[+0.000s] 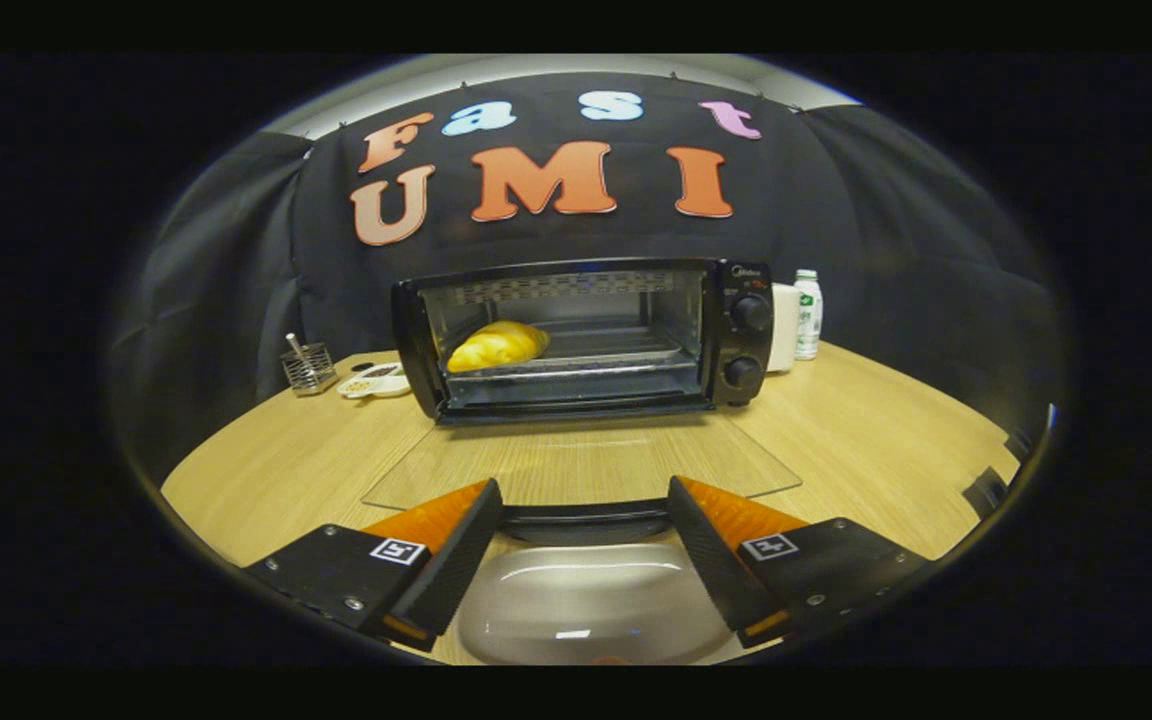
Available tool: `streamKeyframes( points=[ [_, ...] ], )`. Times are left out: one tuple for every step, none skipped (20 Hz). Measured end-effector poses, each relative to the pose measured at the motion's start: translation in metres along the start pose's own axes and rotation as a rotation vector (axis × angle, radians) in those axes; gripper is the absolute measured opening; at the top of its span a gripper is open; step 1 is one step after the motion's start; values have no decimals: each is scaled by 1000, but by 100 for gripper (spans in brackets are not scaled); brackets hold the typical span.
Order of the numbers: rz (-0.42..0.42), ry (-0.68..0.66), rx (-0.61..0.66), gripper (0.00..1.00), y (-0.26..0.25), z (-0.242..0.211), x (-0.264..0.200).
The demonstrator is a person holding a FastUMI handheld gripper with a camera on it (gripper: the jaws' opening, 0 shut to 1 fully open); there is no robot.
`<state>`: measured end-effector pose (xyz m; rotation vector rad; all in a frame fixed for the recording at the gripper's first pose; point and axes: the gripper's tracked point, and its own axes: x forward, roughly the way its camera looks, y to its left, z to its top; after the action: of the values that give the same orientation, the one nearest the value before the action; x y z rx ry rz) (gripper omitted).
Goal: Open the toaster oven, put the food inside, and close the toaster oven door.
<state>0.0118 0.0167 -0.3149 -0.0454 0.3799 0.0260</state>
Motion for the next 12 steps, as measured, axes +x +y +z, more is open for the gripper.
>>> streamKeyframes(
  points=[
    [-2, 0, -12, 99, 0, -2, -3],
    [-10, 34, -26, 98, -2, -14, -6],
    [-12, 70, -30, 98, -3, -23, -7],
    [-15, 96, -35, 98, -4, -31, -6],
    [-29, 106, -46, 98, -8, -33, -6],
    [-48, 108, -55, 99, -12, -32, -3],
    [-31, 122, -49, 98, -9, -34, -2],
    [-34, 130, -47, 99, -9, -34, -4],
    [-31, 142, -54, 99, -8, -36, -2],
    [-31, 144, -53, 99, -8, -35, -2],
    [-30, 139, -49, 99, -10, -32, -3],
    [-30, 132, -49, 99, -9, -30, -5]
  ],
)
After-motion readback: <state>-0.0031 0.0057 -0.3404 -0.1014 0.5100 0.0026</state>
